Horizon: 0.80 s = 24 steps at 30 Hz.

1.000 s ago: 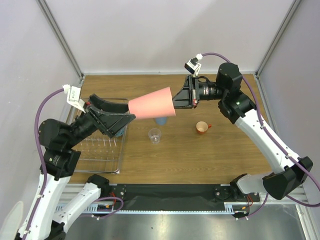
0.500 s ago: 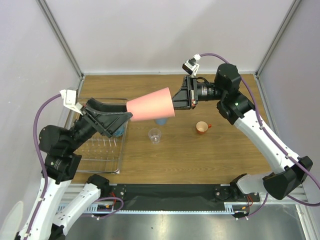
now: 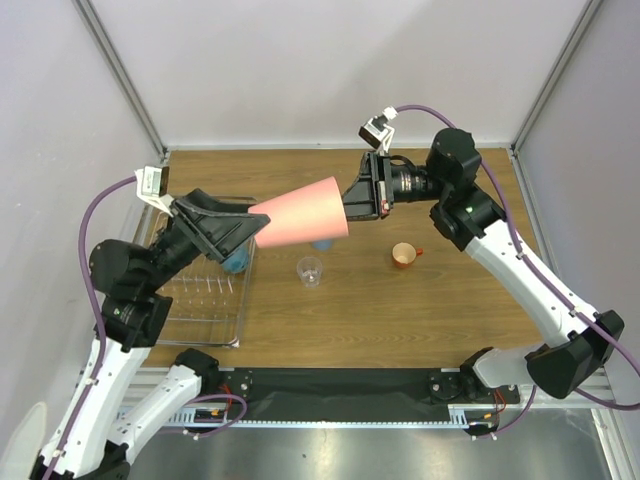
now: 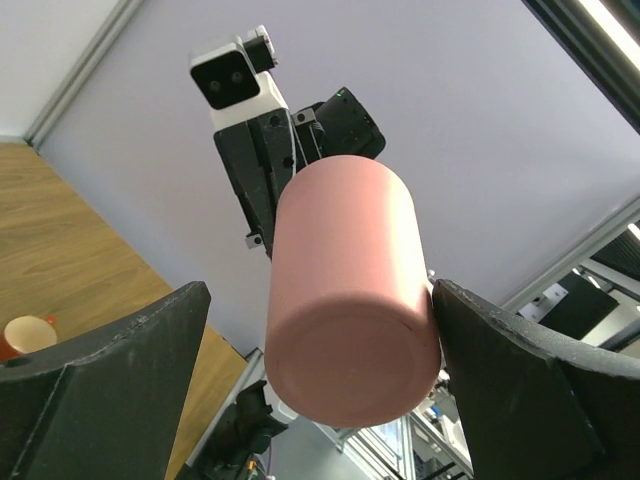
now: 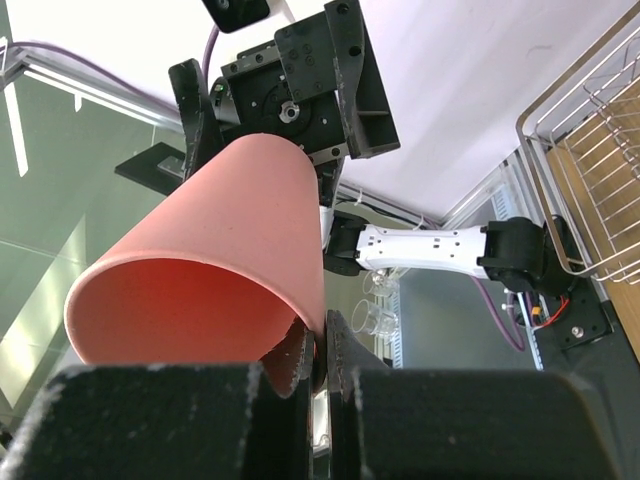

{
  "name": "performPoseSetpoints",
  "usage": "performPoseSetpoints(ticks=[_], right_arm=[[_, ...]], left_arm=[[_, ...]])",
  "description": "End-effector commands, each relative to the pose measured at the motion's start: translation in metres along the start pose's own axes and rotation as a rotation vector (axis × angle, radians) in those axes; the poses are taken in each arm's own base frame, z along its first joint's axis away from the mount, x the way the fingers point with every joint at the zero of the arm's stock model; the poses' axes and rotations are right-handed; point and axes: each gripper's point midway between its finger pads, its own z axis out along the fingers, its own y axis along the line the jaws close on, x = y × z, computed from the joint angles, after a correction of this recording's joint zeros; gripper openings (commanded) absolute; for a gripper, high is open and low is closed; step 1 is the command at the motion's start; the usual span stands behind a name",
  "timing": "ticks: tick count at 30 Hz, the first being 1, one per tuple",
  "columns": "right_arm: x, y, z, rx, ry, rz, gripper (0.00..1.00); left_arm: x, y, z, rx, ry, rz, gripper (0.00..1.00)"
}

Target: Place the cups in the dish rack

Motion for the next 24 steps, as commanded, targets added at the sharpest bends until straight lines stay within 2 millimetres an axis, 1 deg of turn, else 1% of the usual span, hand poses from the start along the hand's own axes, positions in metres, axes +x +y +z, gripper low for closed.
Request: performPoseSetpoints(ticks=[1,6,9,11,14,17,18,19,20,21,22,23,24], right_arm=[[-0.006,0.015,0.004,-0.043,-0.003,-0.07,0.0],[-0.013,0.009,0.008,-0.037,-0.023,-0.065,0.0],[-0.018,0.002,0.009,-0.022,-0.037,-0.054,0.0],[-0.02,0.0,0.011,-0.018,-0.039,-0.047,0.0],[-0.023,-0.003,0.014,-0.016,-0.038,-0.042,0.0],[-0.024,-0.004,0.015,-0.015,-0.035,-0.042,0.0],[-0.024,-0.006,0.016,-0.015,-0.03,-0.038,0.0],[-0.024,-0.006,0.016,-0.015,-0.028,-0.041,0.0],[-0.024,-0.008,0.016,-0.009,-0.023,-0.033,0.0],[-0.024,-0.009,0.016,-0.005,-0.02,-0.043,0.0],[-0.023,-0.011,0.016,0.001,-0.017,-0.045,0.01],[-0.024,-0.015,0.013,0.017,-0.02,-0.035,0.1],[-0.023,-0.021,0.009,0.04,-0.018,-0.011,0.4]], left_arm=[[0.004,-0.009,0.001,0.055,0.018,-0.018,1.0],[0.006,-0.008,0.002,0.046,0.029,-0.035,0.99],[0.008,-0.007,0.002,0.037,0.042,-0.034,1.0],[0.009,-0.004,0.001,0.024,0.047,-0.034,0.99],[0.011,-0.003,0.002,0.025,0.057,-0.04,0.95],[0.011,-0.001,0.003,0.023,0.058,-0.042,0.85],[0.01,-0.001,0.004,0.021,0.055,-0.041,0.75],[0.009,0.001,0.004,0.011,0.047,-0.043,0.67],[0.008,0.002,0.005,0.009,0.045,-0.041,0.55],[0.008,0.003,0.006,0.004,0.044,-0.04,0.33],[0.007,0.006,0.006,-0.013,0.042,-0.044,0.25],[0.007,0.01,0.007,-0.029,0.042,-0.033,0.19],[0.005,0.01,0.007,-0.04,0.035,-0.02,0.07]])
